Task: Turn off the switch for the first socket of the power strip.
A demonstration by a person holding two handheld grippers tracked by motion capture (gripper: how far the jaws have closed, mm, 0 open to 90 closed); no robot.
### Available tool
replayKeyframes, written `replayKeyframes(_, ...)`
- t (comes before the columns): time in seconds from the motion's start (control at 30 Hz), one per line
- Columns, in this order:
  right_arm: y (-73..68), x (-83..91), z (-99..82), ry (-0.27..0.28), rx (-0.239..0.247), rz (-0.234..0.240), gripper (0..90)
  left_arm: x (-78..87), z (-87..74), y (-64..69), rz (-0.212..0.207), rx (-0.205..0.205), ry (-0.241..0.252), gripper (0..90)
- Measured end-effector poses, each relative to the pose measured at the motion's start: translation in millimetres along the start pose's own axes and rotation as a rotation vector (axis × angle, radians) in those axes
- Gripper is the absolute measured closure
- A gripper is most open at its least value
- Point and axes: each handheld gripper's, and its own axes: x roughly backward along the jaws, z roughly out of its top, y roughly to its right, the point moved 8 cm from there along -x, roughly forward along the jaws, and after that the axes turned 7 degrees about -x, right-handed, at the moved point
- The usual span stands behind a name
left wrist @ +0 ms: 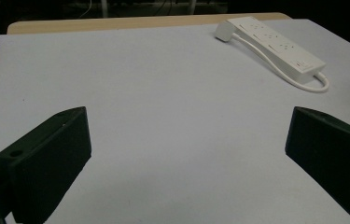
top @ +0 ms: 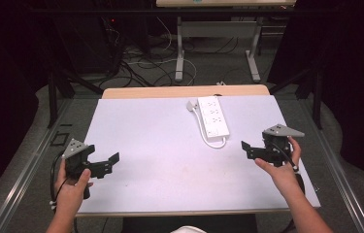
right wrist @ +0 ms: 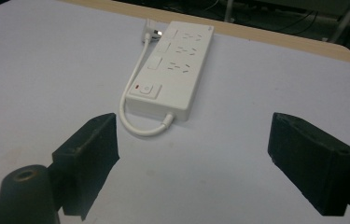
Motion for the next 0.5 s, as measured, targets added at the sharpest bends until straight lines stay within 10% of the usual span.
replayKeyframes(0.5, 2.2, -12.5, 36.1, -0.047, 0.031, 0.000, 18.1, 1.8, 2.0, 1.0, 0.003, 0.000, 0.009, 0.3)
